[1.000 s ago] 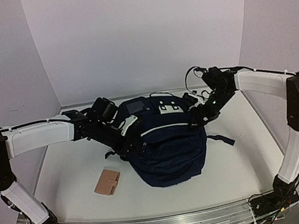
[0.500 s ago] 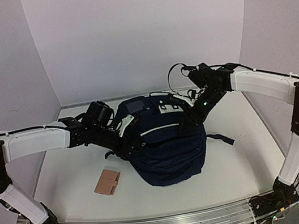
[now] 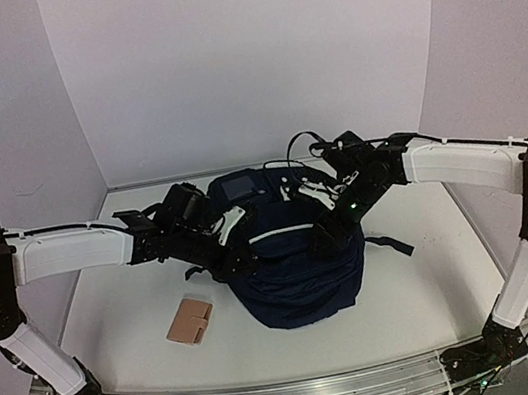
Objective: Pack the student bag
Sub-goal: Zip the student bag at the center of the board.
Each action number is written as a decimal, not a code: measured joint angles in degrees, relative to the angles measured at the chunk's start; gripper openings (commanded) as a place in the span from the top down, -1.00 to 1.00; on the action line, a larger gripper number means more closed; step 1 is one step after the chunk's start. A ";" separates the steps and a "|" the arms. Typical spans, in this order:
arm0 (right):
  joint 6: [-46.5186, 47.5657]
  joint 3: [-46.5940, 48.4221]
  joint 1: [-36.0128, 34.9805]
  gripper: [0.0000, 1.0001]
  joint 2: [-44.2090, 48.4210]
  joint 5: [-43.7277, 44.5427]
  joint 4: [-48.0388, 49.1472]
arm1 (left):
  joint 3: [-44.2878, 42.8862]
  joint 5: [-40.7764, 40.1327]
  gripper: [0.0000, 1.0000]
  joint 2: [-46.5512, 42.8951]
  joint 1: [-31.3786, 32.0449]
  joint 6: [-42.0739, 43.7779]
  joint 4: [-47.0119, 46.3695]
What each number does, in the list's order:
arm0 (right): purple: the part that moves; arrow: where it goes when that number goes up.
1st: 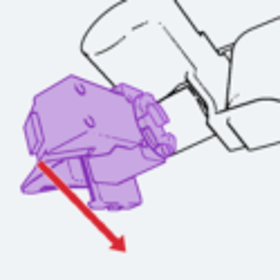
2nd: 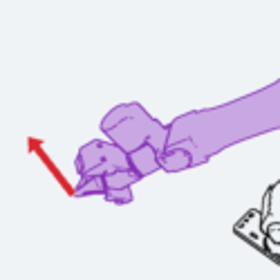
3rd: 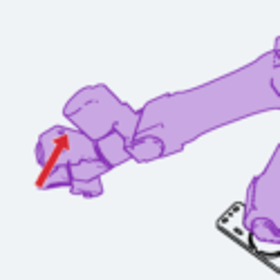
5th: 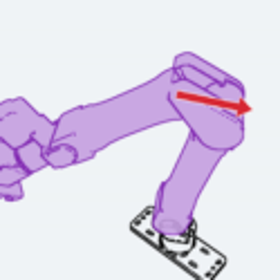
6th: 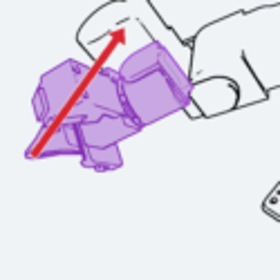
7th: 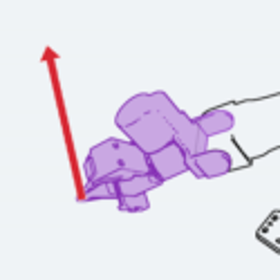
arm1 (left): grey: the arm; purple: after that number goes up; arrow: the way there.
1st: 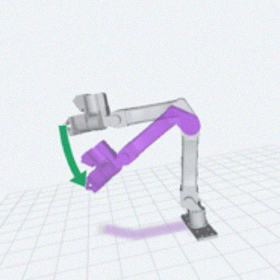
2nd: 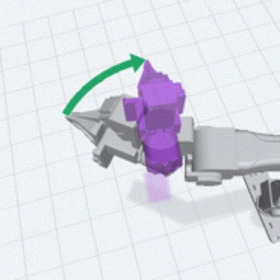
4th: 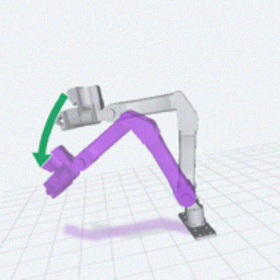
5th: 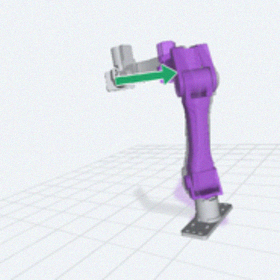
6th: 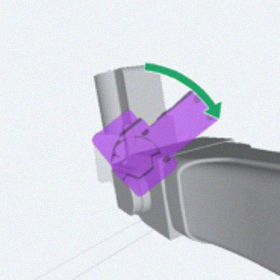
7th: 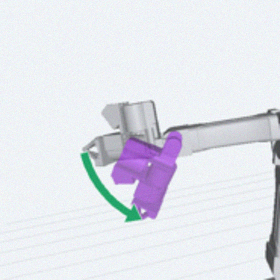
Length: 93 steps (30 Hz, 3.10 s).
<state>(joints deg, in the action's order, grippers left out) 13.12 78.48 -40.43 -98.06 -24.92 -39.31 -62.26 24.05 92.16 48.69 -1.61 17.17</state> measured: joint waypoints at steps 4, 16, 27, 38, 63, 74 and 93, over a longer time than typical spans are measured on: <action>-2.63 -1.34 -1.80 -0.24 -0.05 4.45 2.85 | -0.04 -3.18 1.00 -0.76 2.00 -0.53 1.38; -7.58 -1.70 -1.74 -0.32 -1.42 5.53 6.29 | 0.33 -9.88 1.00 0.52 7.21 -7.40 -1.78; -8.43 -1.34 16.11 -0.90 1.91 -10.67 5.70 | -0.78 -5.82 0.99 4.00 -4.06 -14.85 -5.09; -10.34 -3.65 15.83 -0.59 -8.56 -22.15 8.97 | -6.84 -5.80 0.59 7.88 -12.18 -9.02 -1.52; -26.00 -8.62 10.68 0.07 -11.72 -23.34 24.83 | -4.00 -18.84 1.00 5.36 -3.38 -11.80 -2.00; -27.96 -9.76 9.71 0.17 -10.99 -22.11 26.58 | -0.55 -21.36 1.00 0.91 -2.55 -13.22 -2.23; -29.64 -9.99 7.21 0.06 -10.20 -21.46 28.40 | -14.22 -13.39 0.99 13.85 3.78 -16.78 0.58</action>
<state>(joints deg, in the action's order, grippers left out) -16.52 68.48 -33.21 -108.26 -46.38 -10.91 -76.48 10.66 106.01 52.47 -18.39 17.75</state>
